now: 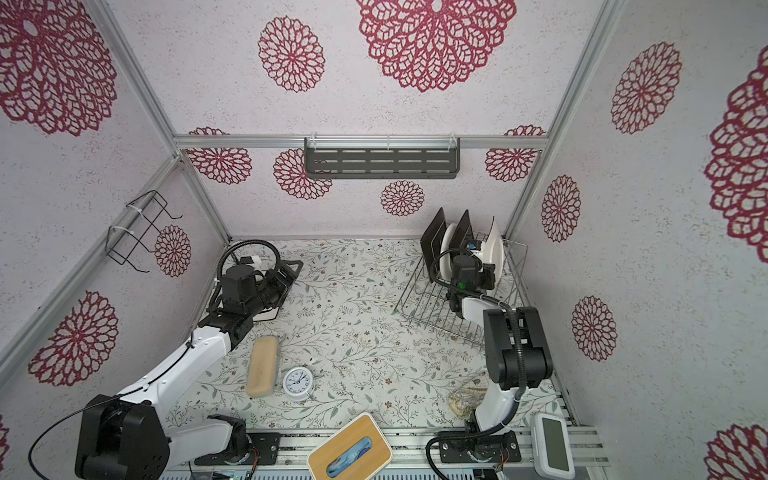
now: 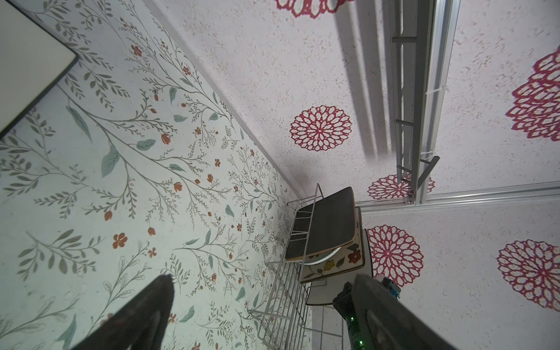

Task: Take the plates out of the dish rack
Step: 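Lift the white plate up out of the rack with the right gripper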

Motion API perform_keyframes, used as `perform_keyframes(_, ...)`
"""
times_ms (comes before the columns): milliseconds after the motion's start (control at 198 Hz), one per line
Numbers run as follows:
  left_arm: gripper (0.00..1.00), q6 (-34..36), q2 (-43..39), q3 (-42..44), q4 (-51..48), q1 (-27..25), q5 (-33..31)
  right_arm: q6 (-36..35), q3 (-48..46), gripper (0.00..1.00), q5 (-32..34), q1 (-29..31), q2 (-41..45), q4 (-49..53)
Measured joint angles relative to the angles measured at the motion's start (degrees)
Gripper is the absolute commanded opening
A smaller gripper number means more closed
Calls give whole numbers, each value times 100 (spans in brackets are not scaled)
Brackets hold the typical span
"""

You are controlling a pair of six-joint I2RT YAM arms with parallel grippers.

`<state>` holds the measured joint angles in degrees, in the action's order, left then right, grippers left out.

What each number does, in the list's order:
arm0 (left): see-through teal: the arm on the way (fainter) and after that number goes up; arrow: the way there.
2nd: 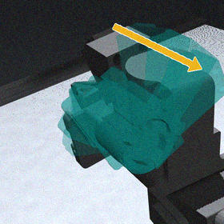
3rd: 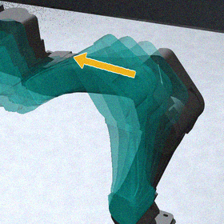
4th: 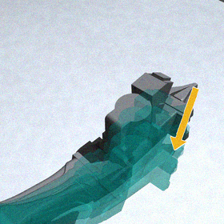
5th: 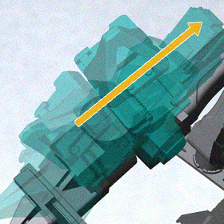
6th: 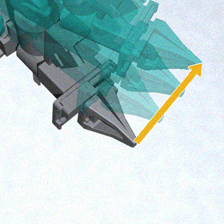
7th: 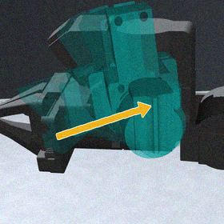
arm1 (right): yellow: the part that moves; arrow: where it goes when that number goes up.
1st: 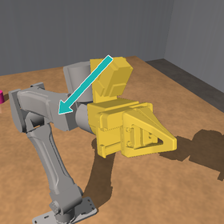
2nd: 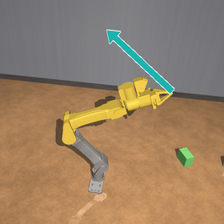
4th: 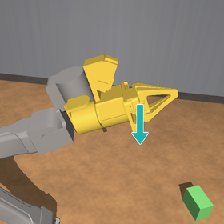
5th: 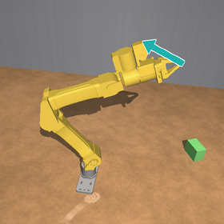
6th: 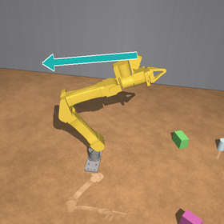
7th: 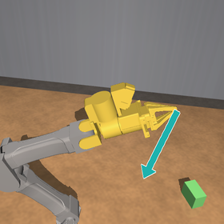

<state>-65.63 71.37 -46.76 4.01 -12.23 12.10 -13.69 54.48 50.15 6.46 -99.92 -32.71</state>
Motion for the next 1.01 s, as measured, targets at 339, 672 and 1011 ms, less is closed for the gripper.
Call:
perform_keyframes(339,96,-44,0,0,46,-39,-15,-92,0,0,-50,20,103,39)
perform_keyframes(672,96,-46,0,4,57,-48,-39,-249,0,0,-81,46,264,66)
perform_keyframes(1011,96,-46,0,46,109,-66,-59,-391,0,0,-103,74,492,192)
